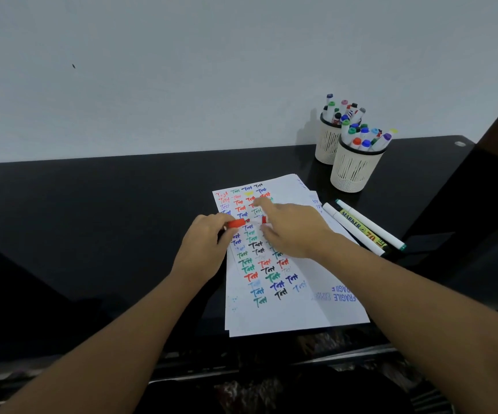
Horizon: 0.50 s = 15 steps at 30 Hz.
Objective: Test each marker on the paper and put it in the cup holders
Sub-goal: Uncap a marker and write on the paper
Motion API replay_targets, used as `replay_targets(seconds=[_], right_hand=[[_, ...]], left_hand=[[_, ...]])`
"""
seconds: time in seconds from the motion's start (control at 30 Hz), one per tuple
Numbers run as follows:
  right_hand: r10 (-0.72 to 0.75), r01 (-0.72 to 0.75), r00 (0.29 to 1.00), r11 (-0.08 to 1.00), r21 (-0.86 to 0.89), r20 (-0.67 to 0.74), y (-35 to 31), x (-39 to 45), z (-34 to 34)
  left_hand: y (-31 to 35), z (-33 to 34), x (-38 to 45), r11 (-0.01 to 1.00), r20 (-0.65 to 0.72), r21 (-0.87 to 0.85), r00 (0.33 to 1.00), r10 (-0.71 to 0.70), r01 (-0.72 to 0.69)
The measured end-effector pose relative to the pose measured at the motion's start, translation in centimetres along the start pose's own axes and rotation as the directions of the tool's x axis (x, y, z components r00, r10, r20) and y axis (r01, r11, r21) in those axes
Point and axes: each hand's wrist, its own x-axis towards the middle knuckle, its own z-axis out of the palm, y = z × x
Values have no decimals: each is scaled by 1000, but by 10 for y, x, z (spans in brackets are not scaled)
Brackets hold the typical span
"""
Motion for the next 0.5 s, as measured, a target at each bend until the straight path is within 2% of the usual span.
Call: replay_targets(seconds=[0.17, 0.2, 0.3, 0.33, 0.5], right_hand=[[163, -120, 983, 914, 386, -80, 11, -11, -5], [230, -153, 969, 850, 504, -93, 13, -14, -5], [389, -180, 920, 527, 831, -47, 11, -26, -5], [393, -175, 919, 466, 868, -25, 11, -31, -4], [394, -125, 917, 423, 897, -58, 18, -49, 9]], left_hand=[[-4, 5, 2, 996, 22, 92, 1000, 2, -4], [-3, 6, 1, 996, 14, 87, 1000, 0, -1], [-2, 5, -2, 994, 14, 94, 998, 55, -56], [-1, 5, -3, 990, 34, 107, 996, 84, -87], [-3, 8, 1, 971, 198, 195, 975, 101, -140]])
